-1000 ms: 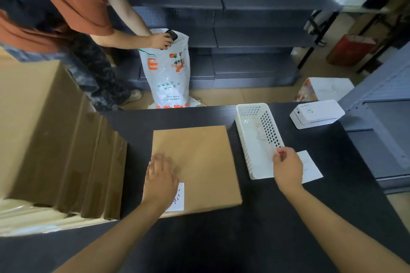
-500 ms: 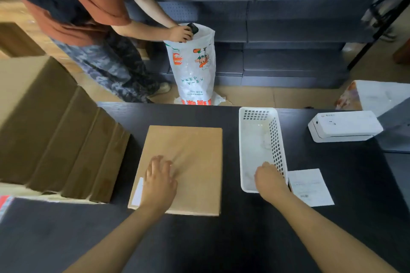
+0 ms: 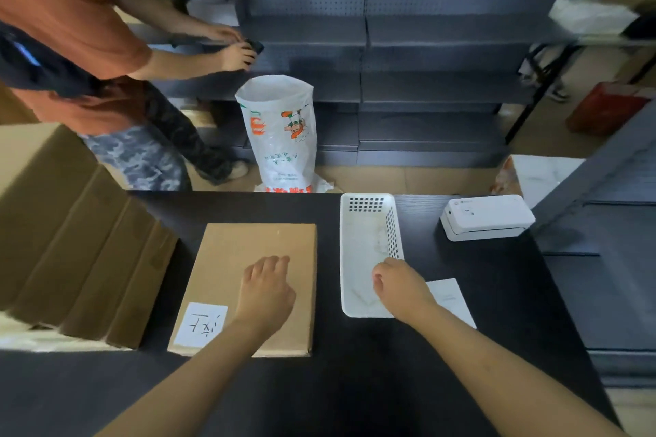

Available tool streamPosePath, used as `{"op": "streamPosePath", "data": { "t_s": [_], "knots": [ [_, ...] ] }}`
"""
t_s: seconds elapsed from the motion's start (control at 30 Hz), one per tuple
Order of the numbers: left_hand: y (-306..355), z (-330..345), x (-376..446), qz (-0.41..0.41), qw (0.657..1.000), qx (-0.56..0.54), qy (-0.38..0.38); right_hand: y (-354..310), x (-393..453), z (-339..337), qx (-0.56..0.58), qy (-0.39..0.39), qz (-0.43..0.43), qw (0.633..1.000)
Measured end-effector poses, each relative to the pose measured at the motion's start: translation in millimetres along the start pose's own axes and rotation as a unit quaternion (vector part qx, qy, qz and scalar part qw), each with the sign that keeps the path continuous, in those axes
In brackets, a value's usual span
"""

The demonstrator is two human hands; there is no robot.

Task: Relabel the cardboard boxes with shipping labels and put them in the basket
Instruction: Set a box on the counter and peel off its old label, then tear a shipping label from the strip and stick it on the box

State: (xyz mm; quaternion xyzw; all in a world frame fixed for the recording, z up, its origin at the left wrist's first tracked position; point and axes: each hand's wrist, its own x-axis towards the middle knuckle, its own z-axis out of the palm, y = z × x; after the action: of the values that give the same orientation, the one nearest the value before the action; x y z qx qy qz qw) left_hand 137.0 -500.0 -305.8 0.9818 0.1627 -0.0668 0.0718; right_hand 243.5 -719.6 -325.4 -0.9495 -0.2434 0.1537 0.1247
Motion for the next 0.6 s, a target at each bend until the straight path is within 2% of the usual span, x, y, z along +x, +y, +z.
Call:
{"op": "streamPosePath", "data": {
  "t_s": [0.27,0.47,0.6],
  "knots": [
    [97.4,-13.1,28.3,0.103,0.995,-0.004,-0.012,47.2,-33.4,-39.7,-0.020,0.071,0.053,0.996],
    [160.6,-12.4,26.8,0.150,0.988,-0.011,-0.028,100.5,-48.9,-52.6,-0.031,0.049,0.089,0.994],
    [203.9,-3.6,25.5,0.132,0.990,-0.003,-0.043,135.9,-52.6,-58.8,-0.034,0.026,0.079,0.996]
  ]
}}
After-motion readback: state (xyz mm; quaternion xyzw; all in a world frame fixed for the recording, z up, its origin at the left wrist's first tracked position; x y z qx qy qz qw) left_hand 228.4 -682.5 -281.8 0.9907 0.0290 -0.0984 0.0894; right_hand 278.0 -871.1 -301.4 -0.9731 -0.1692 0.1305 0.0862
